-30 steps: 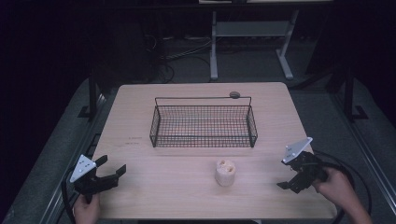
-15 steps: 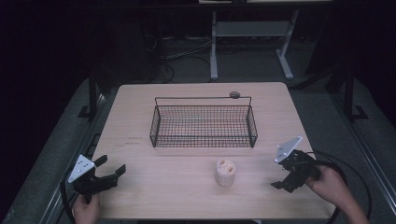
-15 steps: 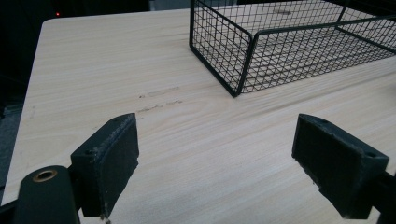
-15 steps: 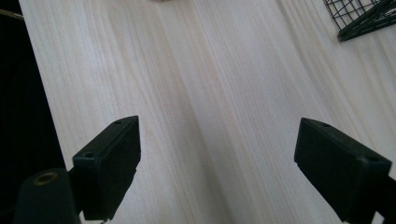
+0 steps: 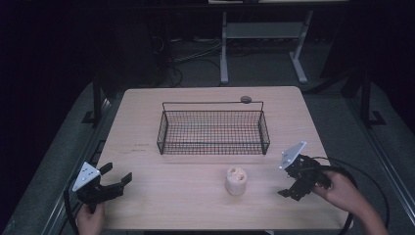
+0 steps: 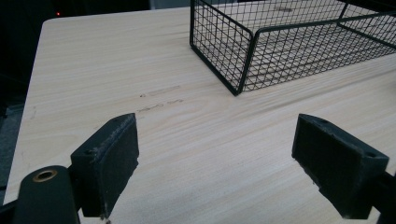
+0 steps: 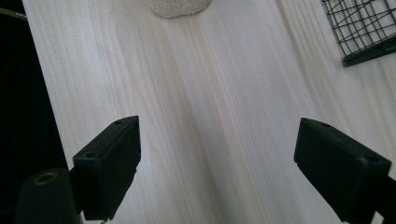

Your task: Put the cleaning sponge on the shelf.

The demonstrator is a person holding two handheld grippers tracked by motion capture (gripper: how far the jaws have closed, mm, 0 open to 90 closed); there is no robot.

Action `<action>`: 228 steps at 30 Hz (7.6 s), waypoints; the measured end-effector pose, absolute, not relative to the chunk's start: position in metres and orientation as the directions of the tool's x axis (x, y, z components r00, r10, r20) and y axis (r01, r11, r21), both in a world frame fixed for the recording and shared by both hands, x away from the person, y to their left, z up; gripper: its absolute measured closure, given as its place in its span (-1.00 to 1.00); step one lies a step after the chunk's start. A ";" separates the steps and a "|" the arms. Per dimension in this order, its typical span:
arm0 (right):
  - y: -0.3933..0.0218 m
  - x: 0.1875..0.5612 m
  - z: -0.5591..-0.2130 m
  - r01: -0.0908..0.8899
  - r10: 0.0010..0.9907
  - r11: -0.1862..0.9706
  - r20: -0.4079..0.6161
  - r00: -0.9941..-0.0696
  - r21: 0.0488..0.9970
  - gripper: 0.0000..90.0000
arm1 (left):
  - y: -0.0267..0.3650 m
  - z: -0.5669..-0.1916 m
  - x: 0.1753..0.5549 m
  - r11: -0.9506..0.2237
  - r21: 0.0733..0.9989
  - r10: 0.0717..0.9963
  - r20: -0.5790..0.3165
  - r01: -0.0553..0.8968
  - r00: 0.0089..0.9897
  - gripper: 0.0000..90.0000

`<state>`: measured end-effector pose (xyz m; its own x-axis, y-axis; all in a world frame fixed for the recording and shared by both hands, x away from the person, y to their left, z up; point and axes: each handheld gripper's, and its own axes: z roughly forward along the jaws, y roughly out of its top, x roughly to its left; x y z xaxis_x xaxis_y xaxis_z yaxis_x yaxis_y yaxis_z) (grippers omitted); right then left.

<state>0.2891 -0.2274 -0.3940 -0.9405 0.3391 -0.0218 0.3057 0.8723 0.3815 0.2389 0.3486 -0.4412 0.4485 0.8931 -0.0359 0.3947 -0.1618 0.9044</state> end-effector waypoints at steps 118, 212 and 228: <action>-0.090 0.332 -0.388 0.056 0.041 0.965 0.062 -0.997 0.256 -0.37 | 0.355 -0.439 0.238 -0.126 0.913 0.896 -0.063 0.388 0.440 -0.69; -0.065 0.454 -0.291 0.164 0.173 0.942 -0.004 -0.985 0.292 -0.36 | 0.358 -0.438 0.237 -0.115 0.917 0.899 -0.067 0.382 0.432 -0.69; -0.060 0.482 -0.306 0.218 0.223 0.934 0.015 -0.975 0.282 -0.36 | 0.360 -0.438 0.237 -0.110 0.918 0.901 -0.070 0.381 0.429 -0.69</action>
